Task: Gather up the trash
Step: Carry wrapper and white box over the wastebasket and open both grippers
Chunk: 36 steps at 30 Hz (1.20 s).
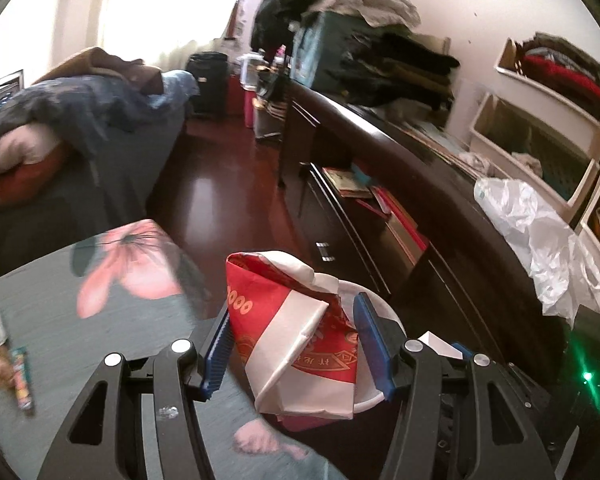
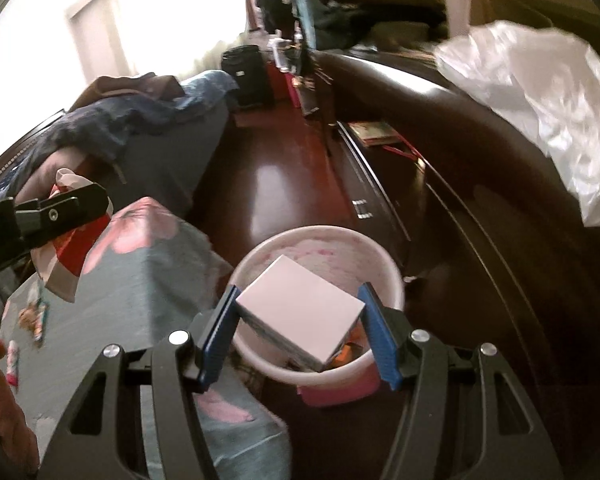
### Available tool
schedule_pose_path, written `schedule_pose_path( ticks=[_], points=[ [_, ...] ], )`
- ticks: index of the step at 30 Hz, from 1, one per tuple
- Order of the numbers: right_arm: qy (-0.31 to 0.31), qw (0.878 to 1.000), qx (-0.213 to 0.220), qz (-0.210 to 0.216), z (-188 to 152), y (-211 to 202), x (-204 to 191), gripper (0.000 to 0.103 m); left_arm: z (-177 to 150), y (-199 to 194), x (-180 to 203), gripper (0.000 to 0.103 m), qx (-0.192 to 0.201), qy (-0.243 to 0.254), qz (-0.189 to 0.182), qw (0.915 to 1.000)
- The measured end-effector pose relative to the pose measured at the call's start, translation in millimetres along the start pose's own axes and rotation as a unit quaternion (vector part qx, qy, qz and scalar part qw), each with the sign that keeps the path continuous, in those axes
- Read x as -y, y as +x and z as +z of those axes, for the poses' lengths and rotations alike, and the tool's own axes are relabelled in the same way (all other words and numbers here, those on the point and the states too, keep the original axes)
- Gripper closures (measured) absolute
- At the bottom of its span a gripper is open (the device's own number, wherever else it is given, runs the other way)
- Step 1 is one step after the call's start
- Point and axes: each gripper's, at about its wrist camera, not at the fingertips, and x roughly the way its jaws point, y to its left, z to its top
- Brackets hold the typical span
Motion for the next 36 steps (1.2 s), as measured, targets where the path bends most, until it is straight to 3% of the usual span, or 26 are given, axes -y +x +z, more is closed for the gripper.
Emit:
schedule_pose_path(
  ticks=[15, 18, 20, 21, 24, 36],
  points=[
    [0.022, 0.999, -0.026, -0.037, 0, 71, 34, 0.042, -1, 100, 29, 0.045, -0.056, 0.044, 0.003, 0.9974],
    [0.017, 0.999, -0.027, -0.044, 1, 82, 34, 0.041, -3, 110, 27, 0.036, -0.064, 0.042, -0.001, 0.9971],
    [0.011, 0.998, -0.025, -0.052, 0, 87, 33, 0.040, -2, 112, 26, 0.021, -0.060, 0.040, 0.001, 0.9974],
    [0.008, 0.998, -0.024, -0.054, -1, 89, 33, 0.039, -2, 111, 25, 0.019, -0.055, 0.039, 0.002, 0.9977],
    [0.000, 0.998, -0.020, -0.063, -2, 91, 29, 0.033, 1, 109, 22, 0.015, -0.049, 0.037, 0.001, 0.9981],
    [-0.011, 0.999, -0.019, -0.048, -6, 69, 12, 0.026, 6, 72, 9, 0.009, -0.017, 0.028, 0.022, 0.9992]
  ],
)
